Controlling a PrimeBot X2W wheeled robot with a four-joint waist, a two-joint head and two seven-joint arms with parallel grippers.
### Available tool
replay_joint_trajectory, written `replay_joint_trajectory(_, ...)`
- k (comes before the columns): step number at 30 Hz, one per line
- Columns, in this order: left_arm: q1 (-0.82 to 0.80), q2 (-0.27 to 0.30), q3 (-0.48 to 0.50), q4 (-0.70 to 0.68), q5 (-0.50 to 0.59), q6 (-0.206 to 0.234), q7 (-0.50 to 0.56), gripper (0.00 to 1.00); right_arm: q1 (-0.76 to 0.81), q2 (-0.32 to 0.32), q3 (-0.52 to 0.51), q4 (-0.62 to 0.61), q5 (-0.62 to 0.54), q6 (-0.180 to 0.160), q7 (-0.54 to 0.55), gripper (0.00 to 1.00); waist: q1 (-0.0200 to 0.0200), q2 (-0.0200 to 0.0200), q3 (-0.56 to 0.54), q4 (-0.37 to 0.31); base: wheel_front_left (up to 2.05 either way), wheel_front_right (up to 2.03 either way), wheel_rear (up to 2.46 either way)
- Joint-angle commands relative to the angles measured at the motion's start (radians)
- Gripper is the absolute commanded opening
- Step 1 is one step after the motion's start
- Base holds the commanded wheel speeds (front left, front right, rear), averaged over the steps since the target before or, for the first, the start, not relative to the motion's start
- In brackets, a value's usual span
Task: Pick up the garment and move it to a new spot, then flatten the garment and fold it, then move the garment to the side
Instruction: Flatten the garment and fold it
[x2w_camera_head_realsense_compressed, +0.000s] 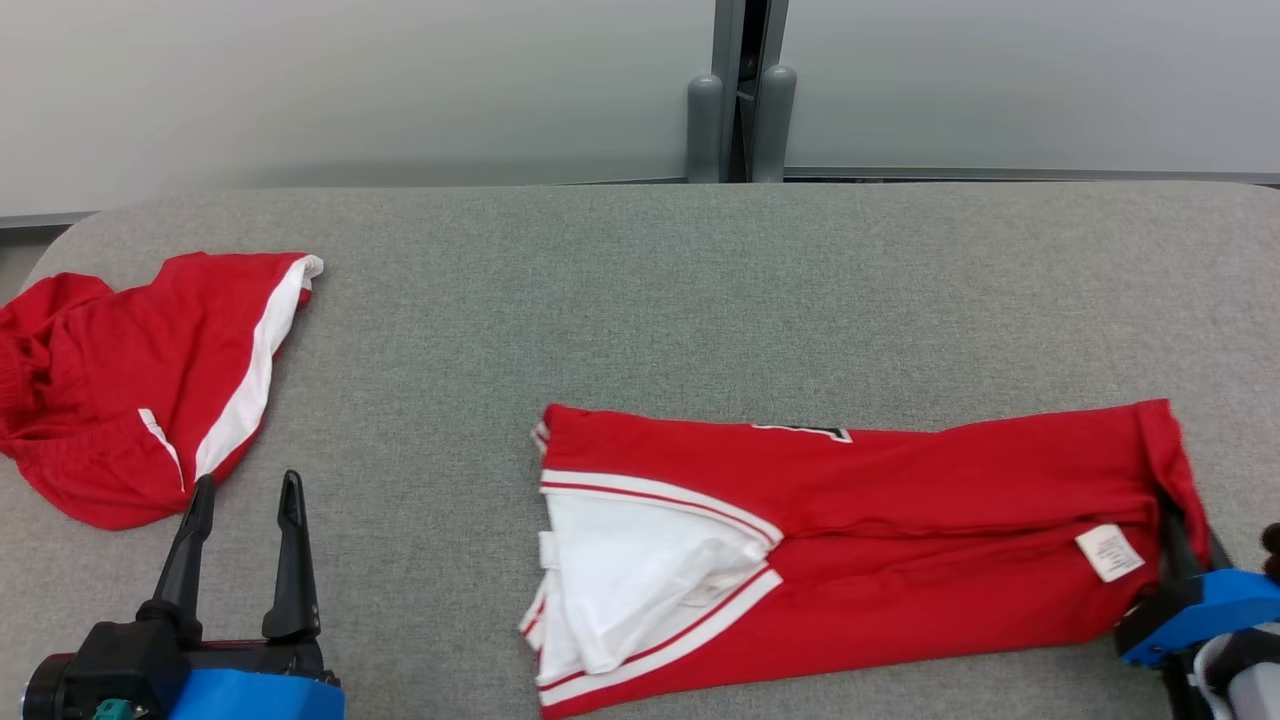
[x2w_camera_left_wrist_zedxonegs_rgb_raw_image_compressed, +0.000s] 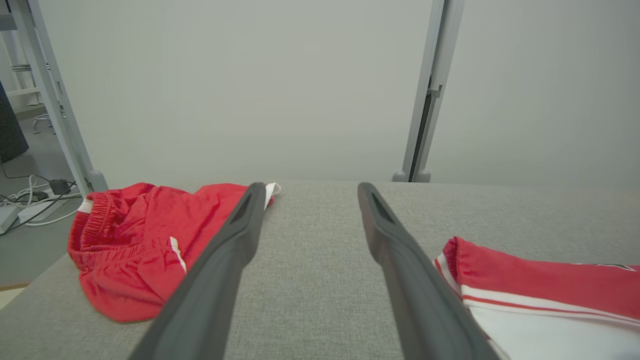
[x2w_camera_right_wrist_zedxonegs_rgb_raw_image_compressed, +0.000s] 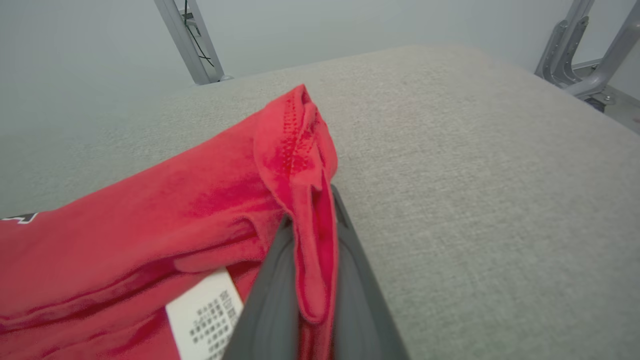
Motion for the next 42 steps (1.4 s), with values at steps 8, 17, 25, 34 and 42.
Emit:
replay_joint_trajectory(8,0.006,0.002,-0.008,0.000,0.005,0.003,-0.003,1.00,-0.031,-0.076,-0.103,-0.023,-0.041,-0.001,-0.005,0.00,0.0000,-0.0001,-0.001,-0.006,0.00,0.00,0.00)
replay_joint_trajectory(17,0.014,0.002,-0.021,0.010,-0.002,0.008,-0.003,1.00,0.013,0.025,-0.058,-0.171,-0.070,-0.001,0.012,0.00,0.0000,-0.0001,-0.010,-0.008,0.00,0.00,0.00)
replay_joint_trajectory(25,0.016,0.002,-0.027,0.016,-0.006,0.008,-0.003,1.00,0.100,0.125,0.056,-0.374,-0.081,-0.001,0.077,0.00,0.0000,-0.0001,-0.013,-0.002,0.00,0.00,0.00)
replay_joint_trajectory(34,-0.008,0.002,-0.044,0.024,-0.007,0.005,-0.003,1.00,0.097,0.180,0.264,-0.428,-0.040,-0.001,0.102,0.00,0.0000,-0.0001,-0.007,0.012,0.00,0.00,0.00)
replay_joint_trajectory(42,-0.025,0.002,-0.058,0.029,-0.014,0.004,-0.003,1.00,0.040,0.195,0.438,-0.381,0.003,-0.001,0.079,0.00,0.0000,-0.0001,0.006,0.037,0.00,0.00,0.00)
